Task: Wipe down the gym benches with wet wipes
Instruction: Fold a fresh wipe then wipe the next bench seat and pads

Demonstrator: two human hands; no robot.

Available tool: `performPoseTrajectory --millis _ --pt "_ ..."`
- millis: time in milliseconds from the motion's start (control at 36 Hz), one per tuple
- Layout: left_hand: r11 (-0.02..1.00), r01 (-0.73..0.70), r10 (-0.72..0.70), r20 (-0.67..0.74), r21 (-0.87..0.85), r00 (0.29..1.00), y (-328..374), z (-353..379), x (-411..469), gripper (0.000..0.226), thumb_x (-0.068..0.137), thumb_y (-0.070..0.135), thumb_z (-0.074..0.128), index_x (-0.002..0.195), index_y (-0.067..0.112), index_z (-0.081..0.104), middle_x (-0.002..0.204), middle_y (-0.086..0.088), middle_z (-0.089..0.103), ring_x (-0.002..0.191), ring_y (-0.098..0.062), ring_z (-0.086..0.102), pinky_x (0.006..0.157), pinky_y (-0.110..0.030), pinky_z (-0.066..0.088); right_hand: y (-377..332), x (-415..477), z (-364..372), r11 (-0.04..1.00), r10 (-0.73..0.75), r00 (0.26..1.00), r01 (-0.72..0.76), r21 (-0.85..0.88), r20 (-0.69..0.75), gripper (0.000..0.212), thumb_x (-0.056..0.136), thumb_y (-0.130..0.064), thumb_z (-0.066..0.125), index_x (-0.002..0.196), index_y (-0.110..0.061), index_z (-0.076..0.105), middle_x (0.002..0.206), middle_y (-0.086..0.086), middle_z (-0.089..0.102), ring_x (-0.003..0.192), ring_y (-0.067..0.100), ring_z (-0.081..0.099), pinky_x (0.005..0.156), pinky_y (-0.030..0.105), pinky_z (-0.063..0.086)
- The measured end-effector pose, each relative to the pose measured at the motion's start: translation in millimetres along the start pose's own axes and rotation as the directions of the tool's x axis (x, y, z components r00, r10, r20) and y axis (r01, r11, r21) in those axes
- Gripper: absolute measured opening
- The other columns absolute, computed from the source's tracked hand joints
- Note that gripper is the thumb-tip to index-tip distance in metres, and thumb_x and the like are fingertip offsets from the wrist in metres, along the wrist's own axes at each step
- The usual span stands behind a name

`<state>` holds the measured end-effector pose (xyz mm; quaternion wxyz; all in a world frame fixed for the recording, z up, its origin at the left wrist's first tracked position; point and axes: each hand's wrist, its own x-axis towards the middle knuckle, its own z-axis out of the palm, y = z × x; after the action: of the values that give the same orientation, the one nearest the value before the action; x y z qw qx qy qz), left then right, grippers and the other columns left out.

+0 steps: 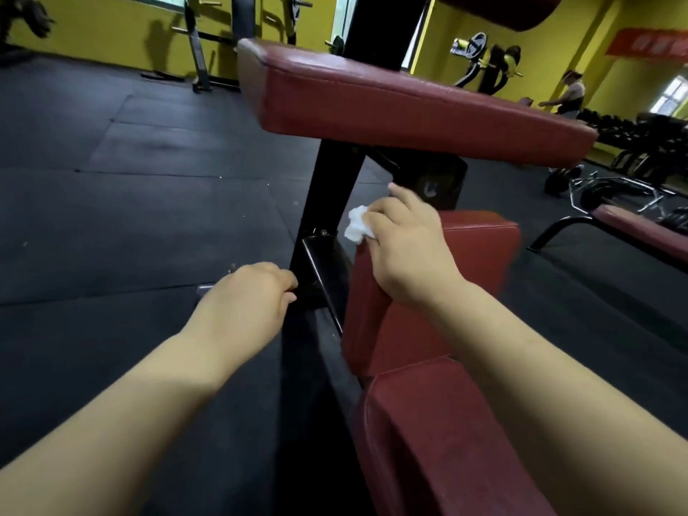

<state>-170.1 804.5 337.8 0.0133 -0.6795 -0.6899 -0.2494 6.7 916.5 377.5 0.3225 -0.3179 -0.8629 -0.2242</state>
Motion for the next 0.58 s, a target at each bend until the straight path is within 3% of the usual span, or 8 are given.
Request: performPoseTrajectory --millis 83,167,250,361,444,500,583 --pt "1.0 0.0 0.0 0.009 0.022 1.0 -2.4 -1.0 -1.6 0.018 0.094 0.023 0.05 0.102 0.019 0.066 0.096 0.001 0.06 0.09 -0.021 0.059 0.073 -0.033 0.047 -12.5 -6.7 6.3 0.973 -0.178 0.972 0.197 -0.122 0.156 0.038 0.076 -0.013 0.034 0.079 0.001 0.069 0.085 0.017 0.066 0.097 0.04 0.062 0.087 0.049 0.05" --pt "0.999 0.027 -0.027 0.02 0.03 0.999 -6.5 -0.5 -6.1 0.018 0.094 0.021 0.05 0.101 0.019 0.066 0.099 0.0 0.061 0.094 -0.022 0.059 0.076 -0.034 0.048 -24.9 -33.6 18.1 0.87 -0.278 0.907 0.378 -0.317 0.316 0.046 0.082 -0.011 0.028 0.079 0.001 0.072 0.08 0.017 0.067 0.1 0.039 0.062 0.11 0.056 0.026" --pt "0.998 0.066 -0.067 0.037 0.012 0.997 -9.5 1.8 -13.6 0.018 0.094 0.02 0.05 0.102 0.019 0.066 0.1 0.0 0.062 0.093 -0.023 0.059 0.075 -0.033 0.048 -29.3 -57.7 29.9 0.752 -0.262 0.826 0.499 -0.432 0.498 0.054 0.087 -0.015 0.02 0.095 -0.005 0.072 0.093 0.016 0.066 0.112 0.041 0.055 0.114 0.055 0.008" --pt "0.997 0.074 -0.075 0.087 0.006 0.993 -10.0 10.5 -21.9 0.019 0.093 0.019 0.05 0.103 0.018 0.066 0.106 -0.001 0.063 0.095 -0.024 0.059 0.078 -0.034 0.049 -39.6 -78.1 41.5 0.684 -0.227 0.742 0.582 -0.44 0.63 0.059 0.087 -0.017 0.015 0.099 -0.009 0.072 0.094 0.012 0.066 0.114 0.038 0.054 0.112 0.054 -0.007" --pt "0.998 0.064 -0.064 0.096 0.002 0.993 -9.1 19.7 -25.9 0.019 0.094 0.019 0.05 0.103 0.017 0.066 0.103 -0.004 0.065 0.093 -0.025 0.06 0.078 -0.034 0.05 -42.2 -105.6 55.5 0.61 -0.225 0.646 0.677 -0.411 0.729 0.055 0.091 -0.022 0.02 0.115 -0.007 0.066 0.105 0.011 0.065 0.123 0.039 0.047 0.107 0.057 -0.022" --pt "0.999 0.048 -0.049 0.097 0.011 0.994 -8.1 26.2 -28.7 0.018 0.094 0.019 0.051 0.101 0.016 0.067 0.102 -0.004 0.065 0.092 -0.024 0.06 0.077 -0.034 0.05 -42.7 -116.8 60.1 0.592 -0.208 0.627 0.692 -0.414 0.751 0.045 0.093 -0.03 0.034 0.114 -0.007 0.068 0.106 0.01 0.067 0.121 0.038 0.051 0.111 0.056 -0.015" --pt "0.999 0.022 -0.025 0.113 0.028 0.993 -6.0 34.3 -33.8 0.017 0.094 0.021 0.05 0.098 0.018 0.066 0.098 -0.002 0.066 0.088 -0.023 0.061 0.074 -0.032 0.049 -34.1 -132.5 72.4 0.613 -0.349 0.575 0.737 -0.284 0.739 0.032 0.091 -0.028 0.047 0.102 -0.013 0.074 0.096 0.007 0.069 0.113 0.036 0.057 0.116 0.051 0.003"
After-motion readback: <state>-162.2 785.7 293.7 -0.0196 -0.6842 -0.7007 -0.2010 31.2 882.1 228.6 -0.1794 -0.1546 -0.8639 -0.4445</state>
